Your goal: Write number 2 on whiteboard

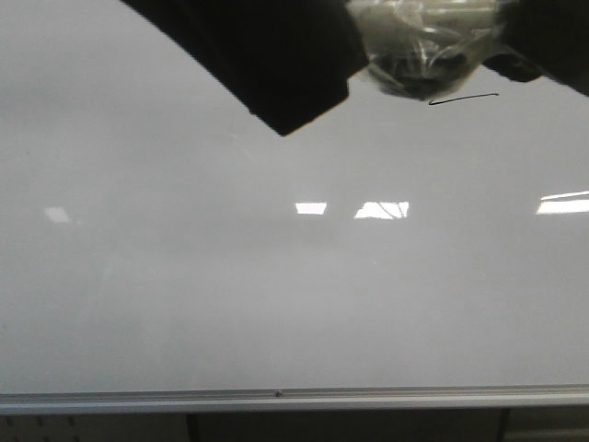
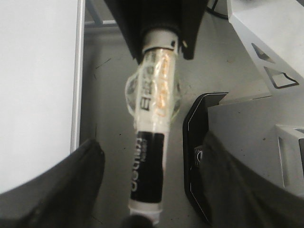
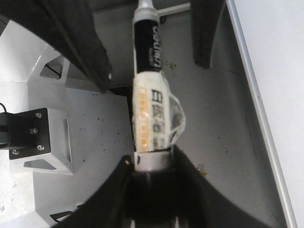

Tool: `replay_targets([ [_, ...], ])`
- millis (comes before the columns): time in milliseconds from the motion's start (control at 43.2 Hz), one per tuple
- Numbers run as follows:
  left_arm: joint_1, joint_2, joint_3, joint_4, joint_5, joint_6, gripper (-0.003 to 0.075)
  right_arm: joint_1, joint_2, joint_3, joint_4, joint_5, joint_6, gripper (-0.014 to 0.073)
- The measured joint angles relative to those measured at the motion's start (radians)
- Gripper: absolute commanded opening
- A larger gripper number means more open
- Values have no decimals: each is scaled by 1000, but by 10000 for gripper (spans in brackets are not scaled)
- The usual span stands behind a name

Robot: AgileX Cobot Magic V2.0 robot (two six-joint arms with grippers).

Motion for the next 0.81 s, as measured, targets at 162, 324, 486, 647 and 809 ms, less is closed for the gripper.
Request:
replay_targets([
  [162, 0, 5, -4, -2, 0, 0, 177, 0, 0, 0, 0, 0, 0, 101],
  [324, 0, 5, -5, -2, 0, 0, 64, 0, 0, 0, 0, 0, 0, 263],
  [486, -1, 5, -5, -2, 0, 2, 50, 0, 0, 0, 0, 0, 0, 502],
  [647, -2, 5, -5, 7, 4, 0, 50, -15, -12, 0, -5, 0, 7, 526],
  [809, -2, -12, -5, 117, 15, -87, 50, -102, -90, 0, -109, 2, 101, 526],
])
